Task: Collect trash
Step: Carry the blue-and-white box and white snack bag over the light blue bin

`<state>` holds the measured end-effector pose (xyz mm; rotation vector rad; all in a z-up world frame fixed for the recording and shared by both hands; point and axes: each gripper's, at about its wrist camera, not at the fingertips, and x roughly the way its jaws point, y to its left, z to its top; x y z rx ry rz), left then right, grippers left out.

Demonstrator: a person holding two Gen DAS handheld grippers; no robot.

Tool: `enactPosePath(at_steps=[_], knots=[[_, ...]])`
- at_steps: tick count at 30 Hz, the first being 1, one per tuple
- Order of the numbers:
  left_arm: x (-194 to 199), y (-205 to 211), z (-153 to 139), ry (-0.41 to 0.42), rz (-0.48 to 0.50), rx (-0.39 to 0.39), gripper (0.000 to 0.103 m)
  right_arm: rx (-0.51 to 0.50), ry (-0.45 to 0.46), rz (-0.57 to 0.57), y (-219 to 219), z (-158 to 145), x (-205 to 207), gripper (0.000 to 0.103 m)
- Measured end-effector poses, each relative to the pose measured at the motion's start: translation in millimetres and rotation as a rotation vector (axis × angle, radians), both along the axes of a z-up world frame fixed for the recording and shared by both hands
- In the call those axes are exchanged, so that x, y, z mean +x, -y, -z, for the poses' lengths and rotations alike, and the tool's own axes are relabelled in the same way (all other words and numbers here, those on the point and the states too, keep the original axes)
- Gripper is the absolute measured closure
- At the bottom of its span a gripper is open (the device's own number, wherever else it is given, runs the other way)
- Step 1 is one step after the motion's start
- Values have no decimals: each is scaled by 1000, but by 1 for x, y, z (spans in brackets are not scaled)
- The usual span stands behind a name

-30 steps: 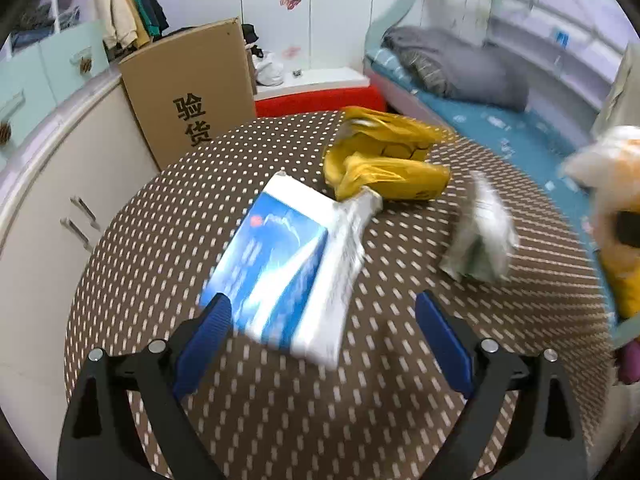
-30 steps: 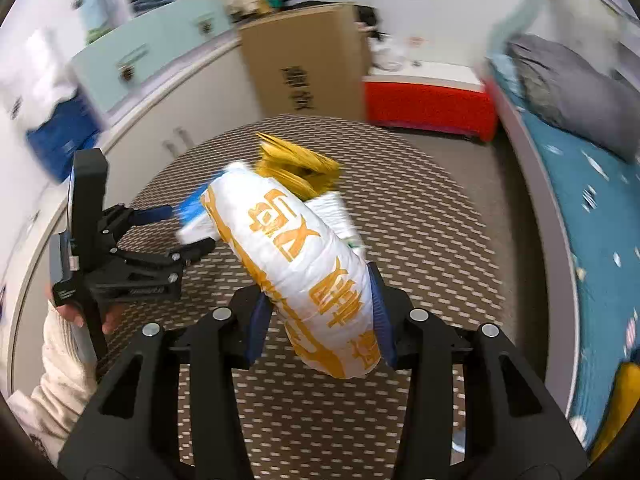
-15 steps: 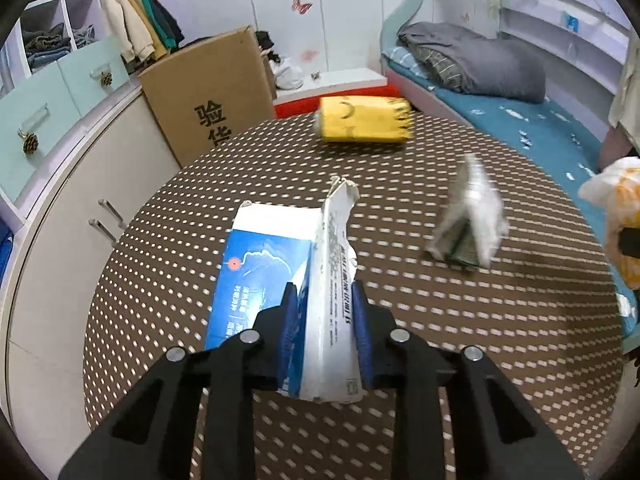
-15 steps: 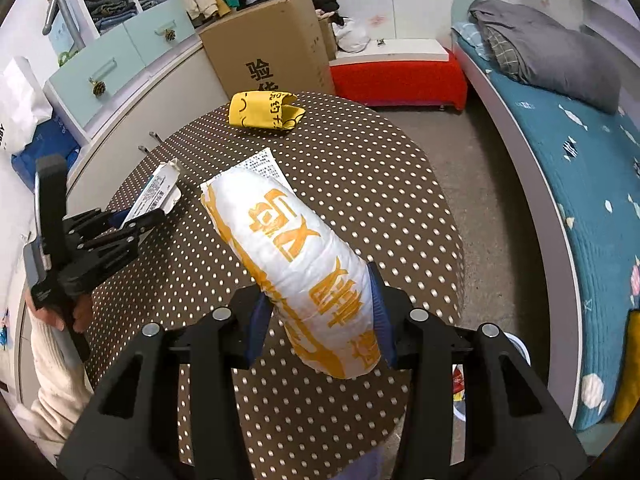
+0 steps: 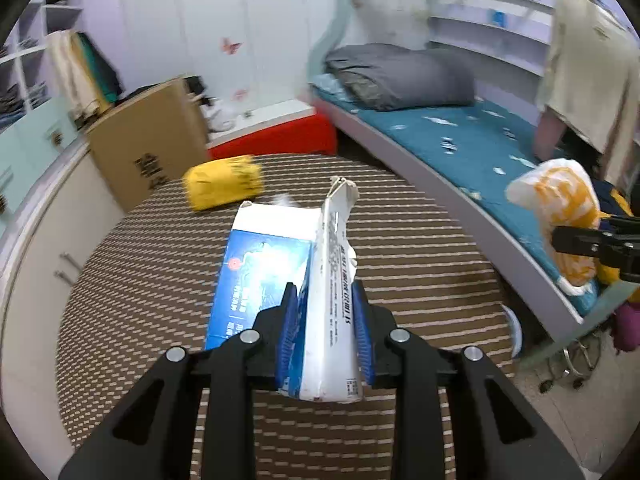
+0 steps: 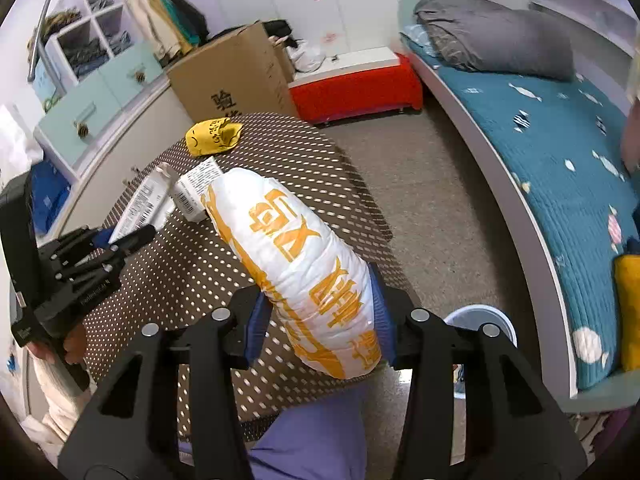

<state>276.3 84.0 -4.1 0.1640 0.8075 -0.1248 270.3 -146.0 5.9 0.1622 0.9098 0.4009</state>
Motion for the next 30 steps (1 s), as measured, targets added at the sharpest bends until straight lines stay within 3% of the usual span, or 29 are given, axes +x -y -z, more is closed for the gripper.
enactPosePath(at_steps=[15, 27, 30], knots=[[0, 158, 15, -31, 265, 7, 76, 4, -1, 241, 117, 12, -48, 58], [3, 283, 60, -141, 469, 58, 76, 16, -92, 441, 205, 49, -80, 57], [3, 311, 74, -172, 523, 61, 72, 25, -122, 480, 221, 59, -83, 57]])
